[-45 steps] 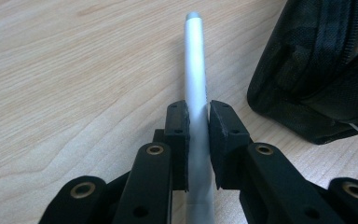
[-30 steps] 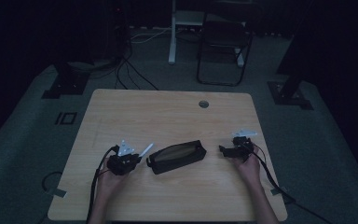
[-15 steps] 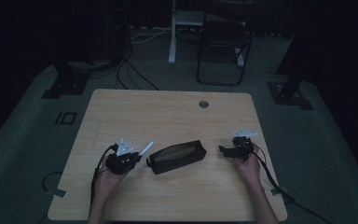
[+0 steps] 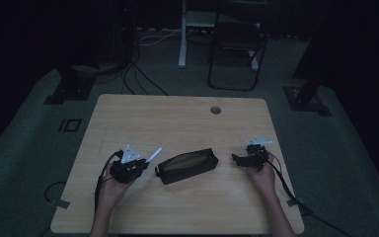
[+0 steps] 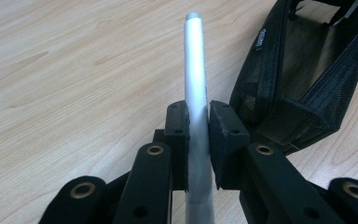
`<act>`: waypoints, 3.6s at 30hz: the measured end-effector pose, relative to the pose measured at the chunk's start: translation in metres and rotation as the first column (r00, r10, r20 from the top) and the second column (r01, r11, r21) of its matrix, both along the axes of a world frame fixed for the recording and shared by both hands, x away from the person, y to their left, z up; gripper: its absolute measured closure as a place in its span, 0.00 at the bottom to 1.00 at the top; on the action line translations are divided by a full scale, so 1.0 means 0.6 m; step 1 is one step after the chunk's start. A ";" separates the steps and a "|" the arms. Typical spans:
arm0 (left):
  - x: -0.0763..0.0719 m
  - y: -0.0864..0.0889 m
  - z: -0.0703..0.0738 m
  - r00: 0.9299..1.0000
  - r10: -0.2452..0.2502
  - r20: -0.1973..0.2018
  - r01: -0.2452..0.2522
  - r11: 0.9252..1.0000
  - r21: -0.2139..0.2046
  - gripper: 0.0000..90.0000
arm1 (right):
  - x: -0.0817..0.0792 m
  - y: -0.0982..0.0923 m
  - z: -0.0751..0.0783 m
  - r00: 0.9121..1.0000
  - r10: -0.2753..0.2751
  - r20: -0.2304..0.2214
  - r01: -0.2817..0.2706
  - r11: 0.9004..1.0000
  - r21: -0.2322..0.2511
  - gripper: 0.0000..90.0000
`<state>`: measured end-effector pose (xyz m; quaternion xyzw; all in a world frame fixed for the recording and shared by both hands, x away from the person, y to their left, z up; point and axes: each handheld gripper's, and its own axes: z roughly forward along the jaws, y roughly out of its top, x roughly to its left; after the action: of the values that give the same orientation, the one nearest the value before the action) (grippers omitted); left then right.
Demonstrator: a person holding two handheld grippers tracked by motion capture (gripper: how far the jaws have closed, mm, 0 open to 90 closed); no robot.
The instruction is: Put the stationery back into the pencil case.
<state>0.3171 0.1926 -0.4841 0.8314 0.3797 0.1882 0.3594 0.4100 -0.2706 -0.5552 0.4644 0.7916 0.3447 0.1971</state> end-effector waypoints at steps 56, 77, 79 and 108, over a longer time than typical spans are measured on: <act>-0.009 0.003 0.081 0.994 -0.089 0.060 0.091 0.995 -0.031 0.87 | 0.000 0.000 0.000 1.000 0.000 0.000 0.000 1.000 0.000 0.14; -0.003 -0.016 0.090 0.986 -0.152 0.073 0.153 0.988 -0.020 0.87 | 0.000 0.000 0.000 1.000 0.000 0.000 0.000 1.000 0.000 0.14; -0.002 -0.017 0.091 0.985 -0.155 0.074 0.157 0.987 -0.017 0.87 | 0.000 0.000 0.000 1.000 0.000 0.000 0.000 1.000 0.000 0.14; 0.006 -0.036 0.099 0.979 -0.185 0.085 0.187 0.982 -0.015 0.87 | 0.000 0.000 0.000 1.000 0.001 0.001 -0.001 1.000 -0.001 0.14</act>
<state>0.3204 0.1712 -0.4245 0.8504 0.2872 0.1840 0.4006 0.4102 -0.2706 -0.5552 0.4637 0.7918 0.3449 0.1976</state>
